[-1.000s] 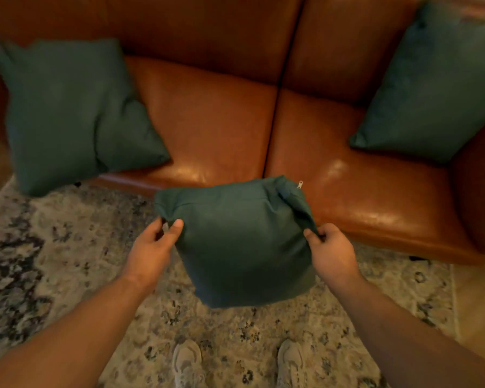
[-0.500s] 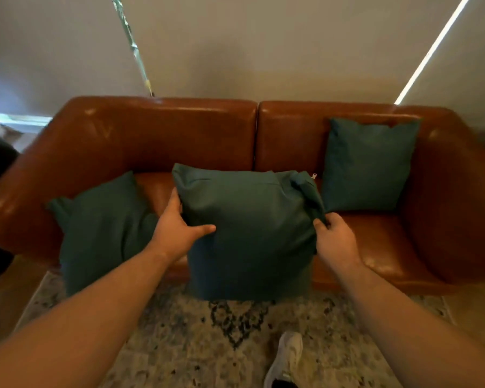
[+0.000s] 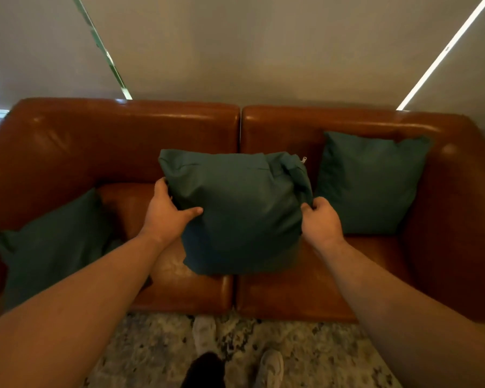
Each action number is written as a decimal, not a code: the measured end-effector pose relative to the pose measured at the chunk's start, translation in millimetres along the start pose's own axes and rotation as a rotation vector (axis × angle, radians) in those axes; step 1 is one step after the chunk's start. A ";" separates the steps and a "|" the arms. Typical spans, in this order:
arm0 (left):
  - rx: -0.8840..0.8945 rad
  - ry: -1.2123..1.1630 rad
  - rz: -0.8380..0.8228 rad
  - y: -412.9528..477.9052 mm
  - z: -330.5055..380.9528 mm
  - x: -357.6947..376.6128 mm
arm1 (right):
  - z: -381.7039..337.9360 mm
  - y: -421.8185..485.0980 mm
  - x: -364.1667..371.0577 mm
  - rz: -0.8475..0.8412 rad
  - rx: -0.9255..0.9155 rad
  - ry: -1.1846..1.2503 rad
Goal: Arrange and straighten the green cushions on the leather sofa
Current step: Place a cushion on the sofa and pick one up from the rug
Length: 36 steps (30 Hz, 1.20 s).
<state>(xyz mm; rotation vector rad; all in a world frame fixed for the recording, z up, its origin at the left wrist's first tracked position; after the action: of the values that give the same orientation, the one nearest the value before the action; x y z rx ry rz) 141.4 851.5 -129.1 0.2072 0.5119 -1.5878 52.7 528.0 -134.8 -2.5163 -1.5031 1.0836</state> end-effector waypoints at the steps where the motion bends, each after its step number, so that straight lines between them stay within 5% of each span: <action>1: -0.009 -0.001 -0.007 12.6 -3.4 5.1 | -1.7 12.7 5.0 -0.004 0.016 0.003; 18: -0.137 0.108 -0.218 240.7 -36.8 40.5 | -33.2 180.4 113.1 0.027 0.274 0.024; 25: -0.153 0.206 -0.179 266.3 -39.5 63.4 | -42.0 217.9 121.0 -0.137 0.252 0.044; 36: -0.238 0.006 -0.207 244.6 1.5 49.3 | -84.1 220.0 83.7 -0.252 0.142 0.115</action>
<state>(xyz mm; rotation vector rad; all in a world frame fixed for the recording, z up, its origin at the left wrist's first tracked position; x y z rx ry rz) 376.9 804.9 -197.2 -0.0228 0.7401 -1.7102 294.4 502.1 -193.4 -2.1844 -1.5955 0.9544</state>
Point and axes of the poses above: each hand's wrist, its own y-axis towards the middle knuckle, its own x-axis out of the palm, z = x × y, the point moved 1 cm from there along y, towards the middle knuckle, and after that the axes turned 2 degrees about -x, right-handed, at the moved point
